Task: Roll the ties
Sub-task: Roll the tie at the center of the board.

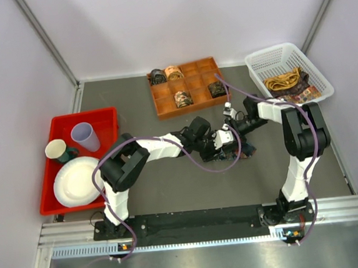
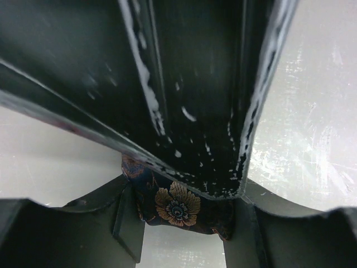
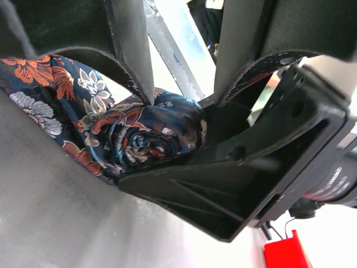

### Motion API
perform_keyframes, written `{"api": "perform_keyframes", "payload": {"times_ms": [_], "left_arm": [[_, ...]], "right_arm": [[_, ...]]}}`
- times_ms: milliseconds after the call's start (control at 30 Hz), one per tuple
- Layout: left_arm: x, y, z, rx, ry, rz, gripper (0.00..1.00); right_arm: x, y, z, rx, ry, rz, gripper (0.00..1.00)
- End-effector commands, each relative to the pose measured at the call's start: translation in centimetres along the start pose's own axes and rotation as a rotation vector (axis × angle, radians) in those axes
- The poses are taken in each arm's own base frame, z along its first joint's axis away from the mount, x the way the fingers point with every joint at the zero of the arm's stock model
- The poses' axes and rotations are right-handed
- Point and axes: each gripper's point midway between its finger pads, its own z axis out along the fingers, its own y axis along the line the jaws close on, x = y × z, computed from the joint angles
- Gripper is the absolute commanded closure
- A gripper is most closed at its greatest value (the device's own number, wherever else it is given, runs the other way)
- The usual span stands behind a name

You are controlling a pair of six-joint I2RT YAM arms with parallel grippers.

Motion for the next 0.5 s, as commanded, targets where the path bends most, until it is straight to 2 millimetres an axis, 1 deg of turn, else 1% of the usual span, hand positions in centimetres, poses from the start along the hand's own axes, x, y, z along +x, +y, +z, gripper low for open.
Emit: {"api": "perform_keyframes", "payload": {"times_ms": [0, 33, 67, 167, 233, 300, 333, 367, 400, 467], "left_arm": [[10.4, -4.8, 0.8, 0.1, 0.326, -0.106, 0.88], [10.4, -4.7, 0.7, 0.101, 0.327, -0.102, 0.88], [10.3, -4.7, 0.8, 0.099, 0.327, -0.101, 0.87], [10.3, -4.7, 0.8, 0.105, 0.327, -0.097, 0.85], [10.3, -4.7, 0.9, 0.107, 0.327, -0.097, 0.82], [10.2, -4.7, 1.0, 0.108, 0.324, -0.1, 0.8], [10.2, -4.8, 1.1, 0.113, 0.324, -0.102, 0.8], [10.1, -4.8, 1.2, 0.116, 0.321, -0.102, 0.79], [10.0, -4.8, 1.2, 0.117, 0.321, -0.105, 0.78], [9.9, -4.8, 1.3, 0.118, 0.317, -0.106, 0.78]], "right_arm": [[-1.4, -0.9, 1.3, 0.04, -0.033, -0.045, 0.55], [-1.6, -1.3, 1.3, 0.057, -0.034, -0.046, 0.55], [-1.6, -2.2, 1.4, 0.091, -0.03, -0.034, 0.57], [-1.7, -2.4, 1.5, 0.1, -0.029, -0.038, 0.59], [-1.6, -2.4, 1.7, 0.092, -0.022, -0.034, 0.63], [-1.3, -2.6, 2.0, 0.093, -0.006, -0.029, 0.73], [-1.3, -2.7, 2.0, 0.093, -0.005, -0.027, 0.86], [-1.2, -2.8, 2.1, 0.096, 0.0, -0.021, 0.94], [-1.2, -3.0, 2.1, 0.098, 0.003, -0.018, 1.0], [-1.1, -3.0, 2.1, 0.104, 0.004, -0.026, 1.0]]}}
